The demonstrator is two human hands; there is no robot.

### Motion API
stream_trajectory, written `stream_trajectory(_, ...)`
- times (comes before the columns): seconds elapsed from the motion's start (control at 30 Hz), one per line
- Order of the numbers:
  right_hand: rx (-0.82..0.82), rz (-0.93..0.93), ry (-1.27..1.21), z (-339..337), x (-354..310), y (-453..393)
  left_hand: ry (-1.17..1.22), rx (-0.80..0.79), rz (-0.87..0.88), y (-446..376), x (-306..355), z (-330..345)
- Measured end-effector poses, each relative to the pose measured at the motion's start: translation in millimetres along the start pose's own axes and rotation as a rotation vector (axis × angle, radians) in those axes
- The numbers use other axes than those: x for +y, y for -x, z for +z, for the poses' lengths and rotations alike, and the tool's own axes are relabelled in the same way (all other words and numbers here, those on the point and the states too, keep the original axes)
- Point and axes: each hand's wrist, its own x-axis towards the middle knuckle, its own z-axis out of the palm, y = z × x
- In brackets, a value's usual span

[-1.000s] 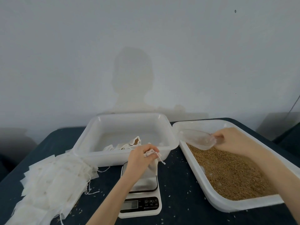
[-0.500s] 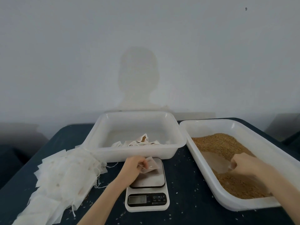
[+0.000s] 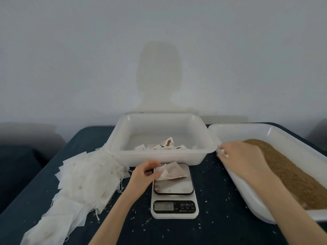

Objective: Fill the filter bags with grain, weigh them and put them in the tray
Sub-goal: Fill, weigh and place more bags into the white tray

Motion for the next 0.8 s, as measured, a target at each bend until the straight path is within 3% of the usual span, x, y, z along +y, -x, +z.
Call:
stream_trajectory(0.1,0.044,-0.193,-0.203,10.6,-68.3,16.6,0.073,0.016,0.000,3.6,-1.6,4.2)
stream_trajectory(0.23,-0.068,-0.301,-0.457,56.1,-118.4,21.6,0.164,-0.026,0.009,8.3,-0.2,10.4)
stream_trajectory(0.33,-0.055,-0.263,-0.518,78.3,-131.9,17.5,0.238,-0.038,-0.028,9.2,4.7,9.4)
stream_trajectory(0.5,0.065,-0.176,-0.422,84.0,-131.7,7.0,0.023,-0.056,0.039,3.1,10.0,6.9)
stream_trajectory(0.6,0.090,-0.164,-0.392,86.0,-119.5,7.8,0.050,-0.016,0.041,3.4,8.2,1.3)
stream_trajectory(0.8,0.104,-0.107,-0.648,93.2,-102.1,17.9,0.050,0.239,0.001,12.4,-7.9,-8.6)
